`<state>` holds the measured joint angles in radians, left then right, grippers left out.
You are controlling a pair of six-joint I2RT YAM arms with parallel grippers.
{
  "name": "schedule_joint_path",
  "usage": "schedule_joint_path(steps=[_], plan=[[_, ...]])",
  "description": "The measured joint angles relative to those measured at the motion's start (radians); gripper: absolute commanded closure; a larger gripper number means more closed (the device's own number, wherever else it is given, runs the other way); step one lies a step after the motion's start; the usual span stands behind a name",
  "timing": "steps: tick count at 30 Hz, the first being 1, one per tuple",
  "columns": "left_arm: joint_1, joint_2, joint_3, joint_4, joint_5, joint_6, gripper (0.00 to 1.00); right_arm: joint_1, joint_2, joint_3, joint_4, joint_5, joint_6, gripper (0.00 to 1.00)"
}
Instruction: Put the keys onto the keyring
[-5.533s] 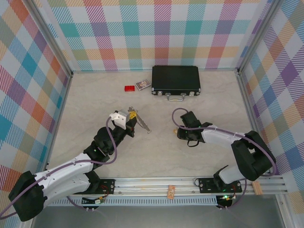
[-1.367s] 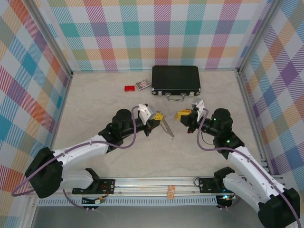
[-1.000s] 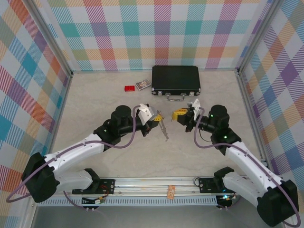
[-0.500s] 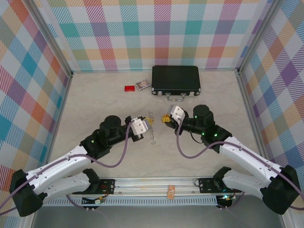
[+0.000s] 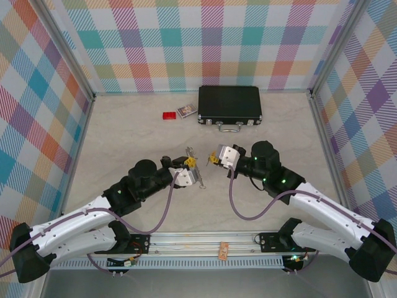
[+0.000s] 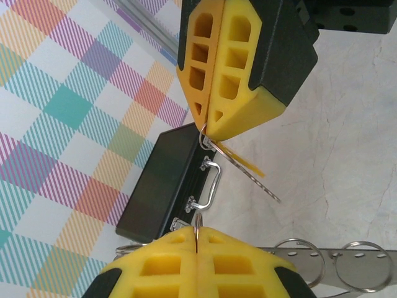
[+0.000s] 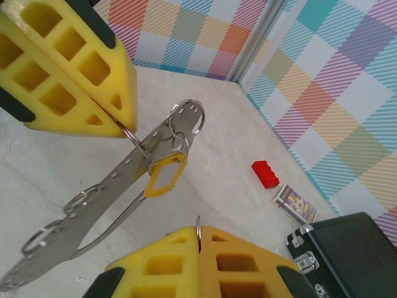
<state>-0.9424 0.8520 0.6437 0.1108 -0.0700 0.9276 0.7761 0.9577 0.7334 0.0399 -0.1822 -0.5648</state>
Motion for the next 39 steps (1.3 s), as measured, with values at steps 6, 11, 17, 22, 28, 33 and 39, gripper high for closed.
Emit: schedule_joint_path(steps=[6, 11, 17, 22, 28, 33, 39], plan=[[-0.013, 0.005, -0.002, 0.000, -0.002, 0.029, 1.00, 0.031, -0.015, 0.000, 0.002, 0.017, -0.048, 1.00], [-0.016, 0.005, -0.002, 0.000, 0.005, 0.015, 1.00, 0.055, -0.032, -0.014, 0.011, 0.027, -0.074, 1.00], [-0.018, 0.004, -0.002, 0.000, 0.032, -0.049, 1.00, 0.094, -0.040, -0.039, 0.011, 0.045, -0.106, 1.00], [-0.018, -0.005, -0.002, 0.000, 0.052, -0.079, 1.00, 0.126, -0.040, -0.047, 0.023, 0.075, -0.132, 1.00], [-0.018, -0.006, -0.002, -0.002, 0.069, -0.098, 1.00, 0.138, -0.037, -0.050, 0.038, 0.105, -0.154, 1.00], [-0.018, -0.006, -0.002, -0.003, 0.073, -0.101, 1.00, 0.145, -0.034, -0.051, 0.049, 0.116, -0.162, 1.00], [-0.018, -0.006, -0.002, -0.006, 0.077, -0.101, 1.00, 0.152, -0.034, -0.062, 0.069, 0.124, -0.192, 1.00]])
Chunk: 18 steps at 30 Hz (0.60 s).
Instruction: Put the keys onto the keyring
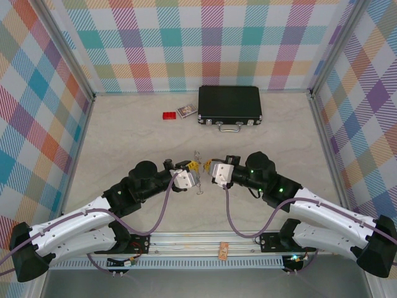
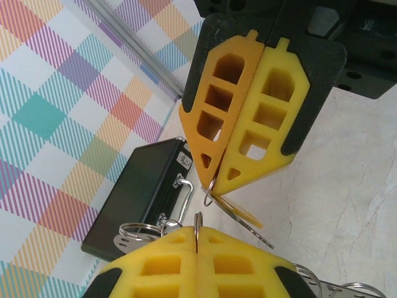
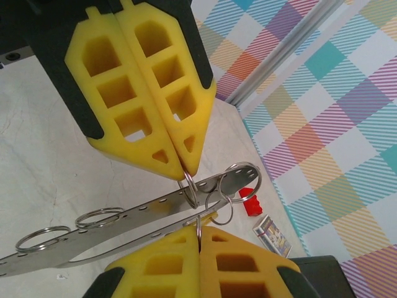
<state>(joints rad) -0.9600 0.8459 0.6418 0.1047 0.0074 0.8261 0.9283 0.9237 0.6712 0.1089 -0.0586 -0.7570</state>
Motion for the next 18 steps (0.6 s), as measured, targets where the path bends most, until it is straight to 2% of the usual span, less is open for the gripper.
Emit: schedule_joint_path(steps=[18], plan=[[0.000, 0.000, 0.000, -0.003, 0.010, -0.015, 1.00, 0.018, 0.013, -0.004, 0.025, 0.023, -0.034, 1.00]])
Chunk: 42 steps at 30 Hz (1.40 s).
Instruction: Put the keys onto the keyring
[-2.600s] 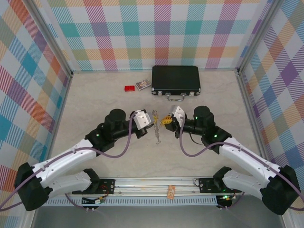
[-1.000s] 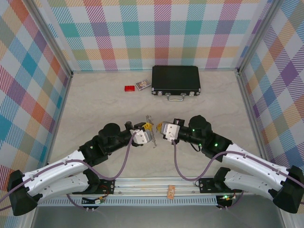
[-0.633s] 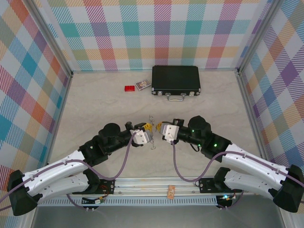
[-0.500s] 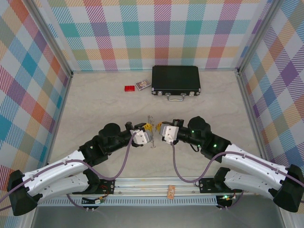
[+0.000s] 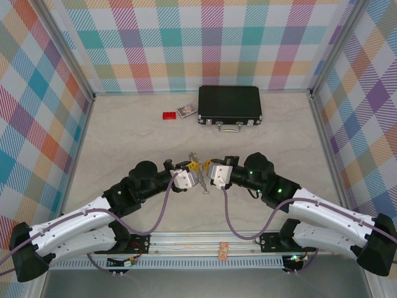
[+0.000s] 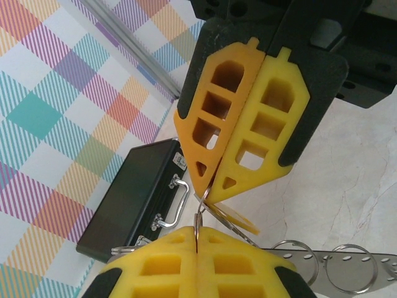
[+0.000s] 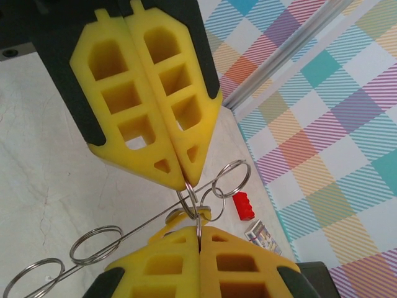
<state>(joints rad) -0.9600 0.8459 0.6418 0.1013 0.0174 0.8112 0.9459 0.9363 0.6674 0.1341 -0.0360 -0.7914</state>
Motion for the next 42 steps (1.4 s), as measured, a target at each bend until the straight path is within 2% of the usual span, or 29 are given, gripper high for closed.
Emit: schedule_joint_path(steps=[42], plan=[[-0.001, 0.001, 0.000, -0.021, 0.001, -0.037, 1.00, 0.019, -0.010, -0.021, 0.000, 0.035, -0.002, 1.00]])
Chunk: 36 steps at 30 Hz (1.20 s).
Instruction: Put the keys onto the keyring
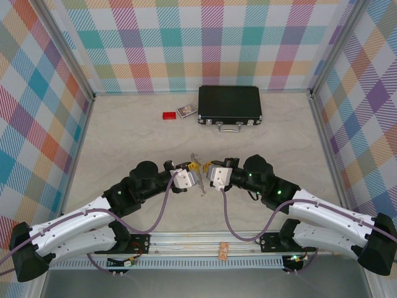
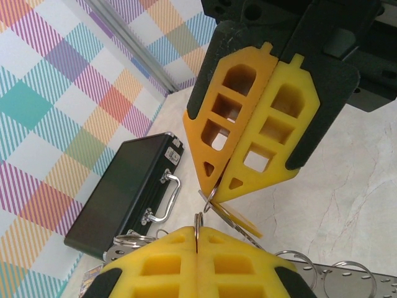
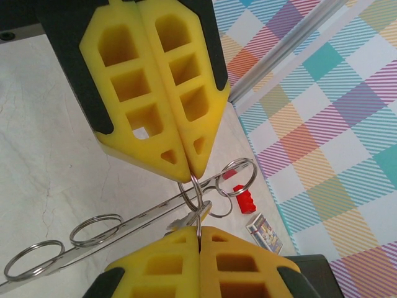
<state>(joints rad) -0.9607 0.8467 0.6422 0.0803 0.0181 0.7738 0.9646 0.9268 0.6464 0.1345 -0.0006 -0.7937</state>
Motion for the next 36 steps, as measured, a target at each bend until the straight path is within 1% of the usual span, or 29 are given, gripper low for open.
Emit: schedule_joint_path(steps=[36], plan=[[0.000, 0.000, 0.004, 0.000, 0.006, 0.000, 1.00, 0.005, 0.005, 0.000, 0.022, 0.001, 0.004, 1.00]])
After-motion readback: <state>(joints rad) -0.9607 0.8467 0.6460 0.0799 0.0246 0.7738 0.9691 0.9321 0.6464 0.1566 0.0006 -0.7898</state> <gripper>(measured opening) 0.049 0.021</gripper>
